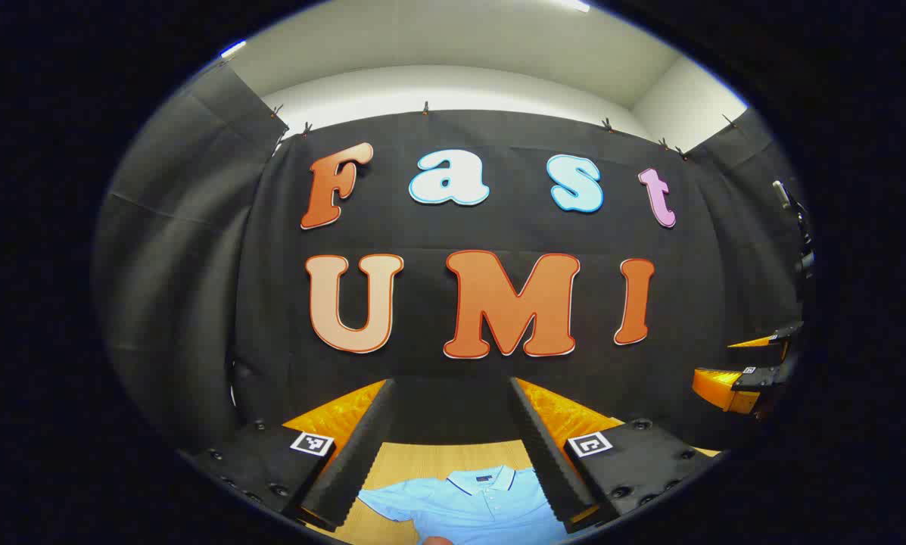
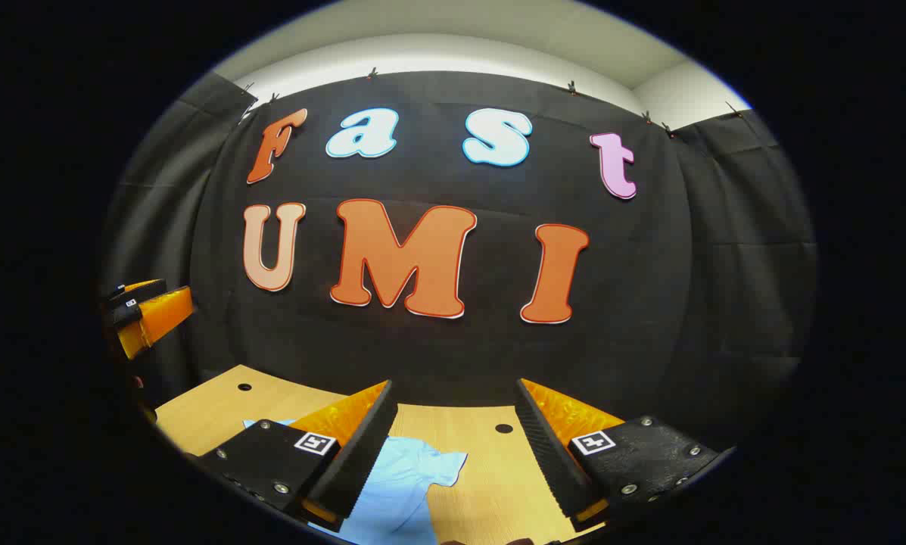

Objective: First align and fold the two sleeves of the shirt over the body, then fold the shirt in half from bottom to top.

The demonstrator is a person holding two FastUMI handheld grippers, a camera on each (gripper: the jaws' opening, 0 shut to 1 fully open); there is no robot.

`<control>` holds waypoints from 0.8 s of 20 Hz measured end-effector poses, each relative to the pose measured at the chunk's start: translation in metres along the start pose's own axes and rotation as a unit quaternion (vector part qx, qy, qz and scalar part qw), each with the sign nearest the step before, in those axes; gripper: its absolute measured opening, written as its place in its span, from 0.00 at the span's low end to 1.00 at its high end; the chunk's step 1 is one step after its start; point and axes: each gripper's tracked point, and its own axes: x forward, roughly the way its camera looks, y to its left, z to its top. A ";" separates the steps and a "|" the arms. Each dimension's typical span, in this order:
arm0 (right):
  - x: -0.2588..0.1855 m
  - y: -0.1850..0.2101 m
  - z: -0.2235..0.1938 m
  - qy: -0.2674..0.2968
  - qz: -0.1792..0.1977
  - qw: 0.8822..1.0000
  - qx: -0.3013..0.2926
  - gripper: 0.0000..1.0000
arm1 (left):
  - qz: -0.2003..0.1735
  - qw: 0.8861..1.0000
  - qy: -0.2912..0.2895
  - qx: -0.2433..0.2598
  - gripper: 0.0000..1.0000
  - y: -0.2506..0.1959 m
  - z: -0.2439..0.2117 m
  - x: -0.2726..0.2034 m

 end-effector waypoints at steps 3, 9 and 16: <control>0.015 -0.003 -0.004 0.005 0.013 1.000 0.009 0.97 | 0.003 1.000 -0.003 0.002 0.96 -0.012 -0.002 0.008; 0.031 0.000 -0.009 0.005 0.033 0.999 0.014 0.97 | 0.012 1.000 0.005 0.020 0.96 -0.021 -0.011 0.020; 0.040 0.009 -0.026 0.023 0.050 0.998 0.009 0.97 | 0.022 0.999 0.016 0.023 0.95 -0.023 -0.017 0.024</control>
